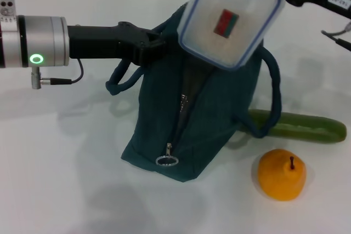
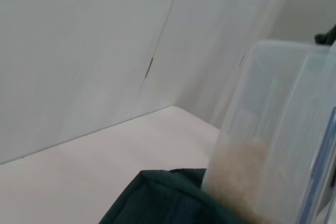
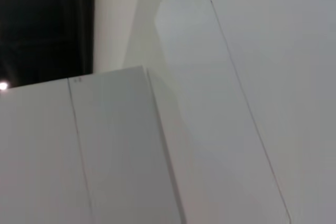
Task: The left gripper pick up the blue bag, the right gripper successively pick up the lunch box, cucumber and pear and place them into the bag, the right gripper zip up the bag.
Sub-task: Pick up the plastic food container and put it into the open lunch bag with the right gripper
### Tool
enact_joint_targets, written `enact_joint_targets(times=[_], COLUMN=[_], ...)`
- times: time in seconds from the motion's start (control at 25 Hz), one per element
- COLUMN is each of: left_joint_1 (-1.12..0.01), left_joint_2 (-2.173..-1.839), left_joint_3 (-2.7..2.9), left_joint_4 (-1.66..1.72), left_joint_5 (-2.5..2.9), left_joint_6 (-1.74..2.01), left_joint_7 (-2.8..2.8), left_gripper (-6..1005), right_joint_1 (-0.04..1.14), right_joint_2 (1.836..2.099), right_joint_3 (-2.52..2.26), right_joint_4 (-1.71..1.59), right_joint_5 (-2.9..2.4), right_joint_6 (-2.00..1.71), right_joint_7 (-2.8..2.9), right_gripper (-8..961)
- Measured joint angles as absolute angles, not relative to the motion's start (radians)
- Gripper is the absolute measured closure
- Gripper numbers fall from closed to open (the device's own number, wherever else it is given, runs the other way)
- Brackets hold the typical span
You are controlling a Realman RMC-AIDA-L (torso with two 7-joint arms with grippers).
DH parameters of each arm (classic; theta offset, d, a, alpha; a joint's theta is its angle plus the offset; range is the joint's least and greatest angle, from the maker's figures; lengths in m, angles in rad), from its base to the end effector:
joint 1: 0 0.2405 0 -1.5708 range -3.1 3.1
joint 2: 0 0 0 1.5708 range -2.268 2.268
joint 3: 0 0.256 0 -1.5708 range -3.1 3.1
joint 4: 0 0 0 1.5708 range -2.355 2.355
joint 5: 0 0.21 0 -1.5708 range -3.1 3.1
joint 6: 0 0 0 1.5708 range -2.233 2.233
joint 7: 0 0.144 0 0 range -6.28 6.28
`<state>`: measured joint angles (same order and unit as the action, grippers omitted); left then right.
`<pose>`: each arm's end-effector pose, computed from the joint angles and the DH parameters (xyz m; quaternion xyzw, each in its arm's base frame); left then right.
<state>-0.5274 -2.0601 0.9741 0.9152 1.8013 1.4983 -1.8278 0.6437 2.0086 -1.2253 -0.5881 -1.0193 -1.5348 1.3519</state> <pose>-0.2020 0.3567 0.0194 -0.9241 -0.2713 -0.2519 0.0950 0.1389 0.3703 0.0252 -0.8505 0.1195 0.5050 0.0862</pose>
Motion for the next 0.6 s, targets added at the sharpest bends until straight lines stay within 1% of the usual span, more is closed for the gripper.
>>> enact_joint_targets(times=[0.08,0.12,0.32,0.52,0.6], left_joint_1=[-0.527,-0.527,-0.527,-0.528,-0.528], left_joint_2=[-2.06,-2.06,-2.06,-2.06,-2.06], left_joint_3=[0.974,0.974,0.974,0.978,0.979], left_joint_4=[0.915,0.915,0.914,0.914,0.914], left_joint_5=[1.801,1.801,1.801,1.801,1.801], left_joint_6=[1.498,1.498,1.497,1.487,1.486], left_joint_7=[-1.824,-1.822,-1.816,-1.815,-1.814], left_gripper=[960,960,960,960,960], right_joint_1=[0.629,0.618,0.612,0.618,0.619], right_joint_2=[2.004,1.997,1.991,2.009,2.011], right_joint_3=[-1.223,-1.222,-1.226,-1.23,-1.233], right_joint_4=[-0.593,-0.593,-0.583,-0.586,-0.586], right_joint_5=[-1.03,-1.038,-1.073,-1.17,-1.179], right_joint_6=[-1.525,-1.517,-1.512,-1.488,-1.478], right_joint_7=[1.359,1.369,1.376,1.376,1.376], right_gripper=[862,862,862,862,862])
